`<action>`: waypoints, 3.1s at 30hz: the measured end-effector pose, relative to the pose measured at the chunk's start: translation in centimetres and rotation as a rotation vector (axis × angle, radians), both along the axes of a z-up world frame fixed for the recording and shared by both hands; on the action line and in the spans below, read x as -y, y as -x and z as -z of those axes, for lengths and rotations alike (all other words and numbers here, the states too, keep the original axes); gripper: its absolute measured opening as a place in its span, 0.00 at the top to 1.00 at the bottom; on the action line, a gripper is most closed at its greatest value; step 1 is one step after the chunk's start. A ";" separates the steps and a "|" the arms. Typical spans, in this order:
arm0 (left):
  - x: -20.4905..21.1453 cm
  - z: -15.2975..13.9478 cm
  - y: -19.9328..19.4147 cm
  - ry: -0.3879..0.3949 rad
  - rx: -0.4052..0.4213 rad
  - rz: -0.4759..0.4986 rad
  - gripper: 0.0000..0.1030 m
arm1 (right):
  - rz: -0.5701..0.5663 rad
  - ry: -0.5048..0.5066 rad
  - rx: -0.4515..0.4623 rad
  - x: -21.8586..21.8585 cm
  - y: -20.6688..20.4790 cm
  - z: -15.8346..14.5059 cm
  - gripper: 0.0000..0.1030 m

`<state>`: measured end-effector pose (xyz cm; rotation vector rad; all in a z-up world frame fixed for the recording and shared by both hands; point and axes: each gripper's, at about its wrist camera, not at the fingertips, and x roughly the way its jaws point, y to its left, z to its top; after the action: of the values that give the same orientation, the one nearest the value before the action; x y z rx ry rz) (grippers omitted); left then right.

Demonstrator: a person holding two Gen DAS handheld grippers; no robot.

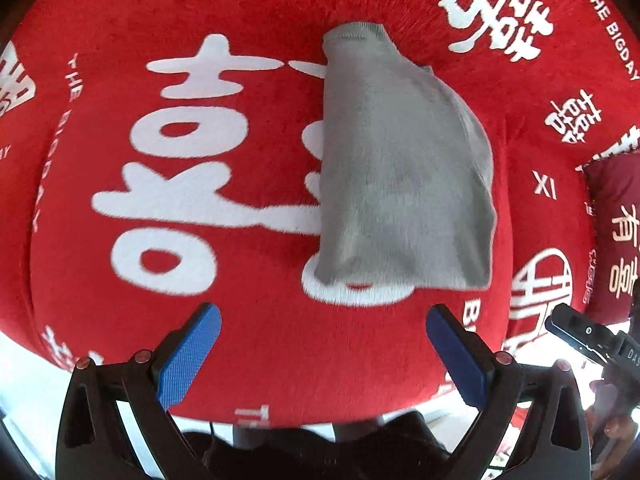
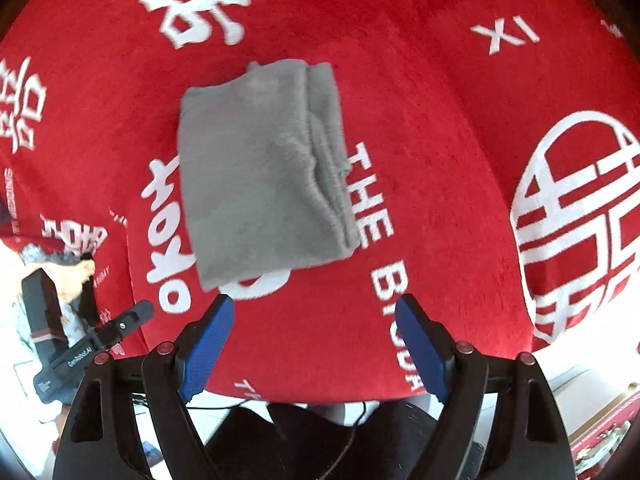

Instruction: Fold small clothes

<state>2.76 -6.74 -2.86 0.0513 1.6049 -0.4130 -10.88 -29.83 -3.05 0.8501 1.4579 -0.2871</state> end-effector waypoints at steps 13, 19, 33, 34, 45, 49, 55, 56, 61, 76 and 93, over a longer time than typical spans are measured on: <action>3.1 5.1 -3.0 0.028 0.062 -0.025 0.00 | -0.052 -0.084 0.130 4.1 -5.1 7.6 0.17; 3.8 5.9 -3.7 0.012 0.077 -0.009 0.00 | -0.040 -0.069 0.171 5.3 -7.6 8.8 0.17; 3.5 6.9 -6.7 0.164 0.069 -0.025 0.00 | -0.064 -0.111 0.182 8.9 -10.1 11.1 0.17; 3.2 7.1 -7.1 0.202 0.053 -0.026 0.00 | -0.057 -0.128 0.185 9.2 -10.1 11.4 0.17; 7.1 10.5 -7.4 0.353 -0.054 0.140 0.00 | -0.075 -0.438 0.285 10.8 -11.1 15.5 0.16; 8.9 11.1 -7.6 0.353 -0.018 0.144 0.00 | -0.113 -0.490 0.340 10.5 -12.7 16.1 0.16; 8.9 11.3 -8.9 0.348 -0.001 0.112 0.01 | -0.183 -0.489 0.341 8.0 -15.4 16.4 0.18; 8.9 11.2 -8.8 0.333 0.008 0.114 0.06 | -0.167 -0.468 0.318 7.8 -15.6 16.4 0.26; 7.0 10.6 -9.4 0.382 -0.006 0.028 0.38 | -0.114 -0.438 0.267 7.2 -15.5 15.8 0.57; 0.6 3.3 -7.1 0.505 0.048 0.031 0.57 | -0.002 -0.591 0.327 1.0 -13.2 9.6 0.61; -11.2 6.9 -3.8 0.181 0.060 -0.118 0.43 | -0.147 -0.311 0.168 -5.6 -13.1 11.1 0.60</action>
<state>6.60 4.51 -9.76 -0.1663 1.4978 -0.4591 2.17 -24.27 -14.18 0.9842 1.4178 0.1229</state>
